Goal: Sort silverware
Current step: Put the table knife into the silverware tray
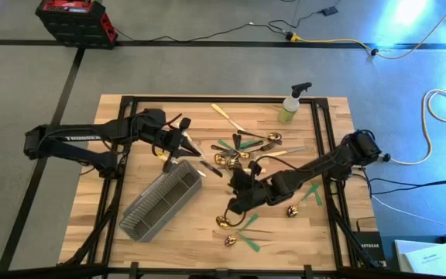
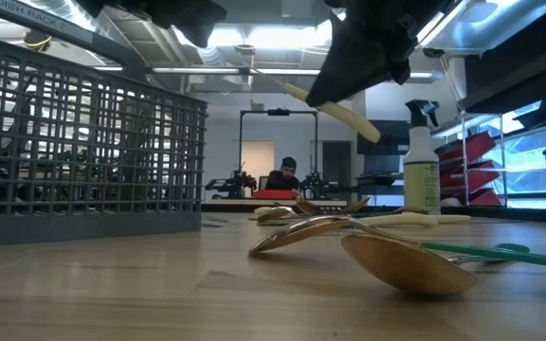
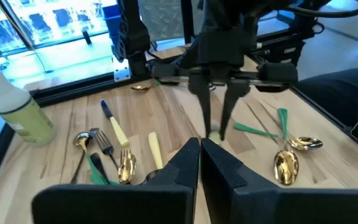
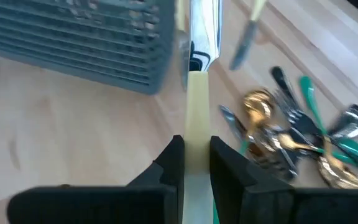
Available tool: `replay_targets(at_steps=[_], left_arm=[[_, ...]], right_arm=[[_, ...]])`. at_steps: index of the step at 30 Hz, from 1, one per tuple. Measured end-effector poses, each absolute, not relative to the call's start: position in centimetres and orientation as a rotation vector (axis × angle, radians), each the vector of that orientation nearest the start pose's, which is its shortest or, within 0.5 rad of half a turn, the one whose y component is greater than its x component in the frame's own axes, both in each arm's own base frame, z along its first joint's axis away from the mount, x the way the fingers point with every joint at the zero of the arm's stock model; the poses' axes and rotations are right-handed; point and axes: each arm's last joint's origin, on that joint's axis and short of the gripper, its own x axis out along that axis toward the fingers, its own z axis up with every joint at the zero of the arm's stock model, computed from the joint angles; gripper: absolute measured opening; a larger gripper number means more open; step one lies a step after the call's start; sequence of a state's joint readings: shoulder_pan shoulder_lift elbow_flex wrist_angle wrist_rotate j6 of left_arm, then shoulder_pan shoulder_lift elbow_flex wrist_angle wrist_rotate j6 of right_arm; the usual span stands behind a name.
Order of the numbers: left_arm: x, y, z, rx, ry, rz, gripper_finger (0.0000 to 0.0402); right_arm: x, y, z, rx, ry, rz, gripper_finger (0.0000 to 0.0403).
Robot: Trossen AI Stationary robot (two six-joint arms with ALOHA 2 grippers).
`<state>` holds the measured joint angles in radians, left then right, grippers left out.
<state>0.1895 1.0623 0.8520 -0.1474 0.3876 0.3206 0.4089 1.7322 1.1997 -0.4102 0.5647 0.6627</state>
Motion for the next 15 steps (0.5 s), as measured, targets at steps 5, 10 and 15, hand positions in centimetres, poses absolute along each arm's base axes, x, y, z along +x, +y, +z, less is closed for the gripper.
replay_targets(at_steps=[5, 10, 15], left_arm=[[20.7, 2.9, 32.6, 0.239, 0.248, -0.241, 0.0], [18.2, 2.4, 34.0, 0.249, 0.197, -0.229, 0.0], [16.3, 2.1, 34.2, 0.238, 0.218, -0.218, 0.0]], right_arm=[[33.8, 13.9, 22.3, 0.158, 0.671, -0.327, 0.0033], [35.4, 14.7, 24.3, 0.123, 0.464, -0.169, 0.0033], [37.2, 14.0, 26.6, 0.06, 0.226, 0.003, 0.0033]])
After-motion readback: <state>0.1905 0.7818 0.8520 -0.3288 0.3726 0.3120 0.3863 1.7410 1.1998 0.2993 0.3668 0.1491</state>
